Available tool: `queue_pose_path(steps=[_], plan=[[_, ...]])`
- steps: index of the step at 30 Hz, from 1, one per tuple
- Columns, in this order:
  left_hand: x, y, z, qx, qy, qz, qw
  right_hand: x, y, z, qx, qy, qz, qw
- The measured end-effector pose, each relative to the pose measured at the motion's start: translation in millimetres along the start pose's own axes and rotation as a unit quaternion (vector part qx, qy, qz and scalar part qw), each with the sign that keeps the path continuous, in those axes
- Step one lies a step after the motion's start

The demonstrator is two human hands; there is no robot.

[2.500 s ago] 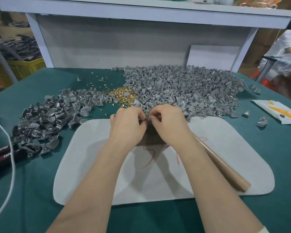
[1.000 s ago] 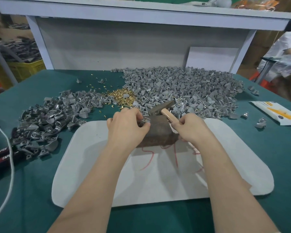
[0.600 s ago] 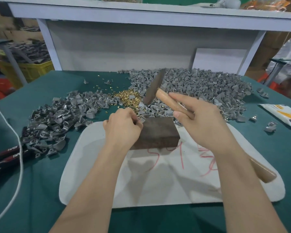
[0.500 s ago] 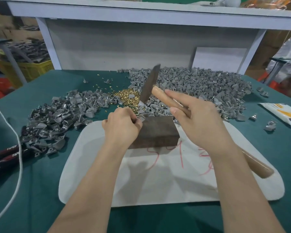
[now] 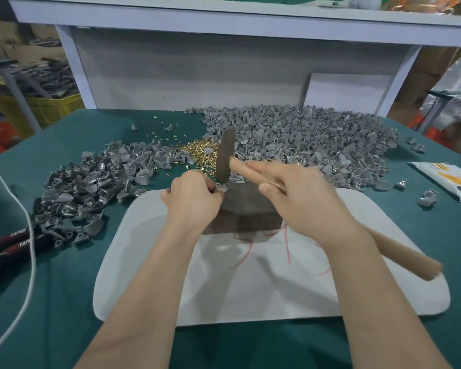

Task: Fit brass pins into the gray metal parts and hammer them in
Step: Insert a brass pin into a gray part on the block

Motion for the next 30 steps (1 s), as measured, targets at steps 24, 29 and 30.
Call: queue_pose_path(steps=[24, 29, 30], plan=[[-24, 15, -8, 0.111, 0.03, -0.095, 0.989, 0, -14, -35, -0.026, -0.007, -0.086, 0.996], [-24, 14, -9, 0.11, 0.027, -0.094, 0.989, 6, -16, -40, -0.037, 0.023, -0.082, 0.996], [-24, 14, -9, 0.108, 0.027, -0.093, 0.989, 6, -16, -40, -0.038, 0.029, -0.083, 0.995]])
Point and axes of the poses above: each hand's wrist, its own y-axis away from the middle knuckle, its own z-axis out of the back of the hand, x = y × z, the point moved 6 cm from there along -y, towards the middle knuckle, and after that the axes turned 6 degrees about y, right-handed, at the moved point
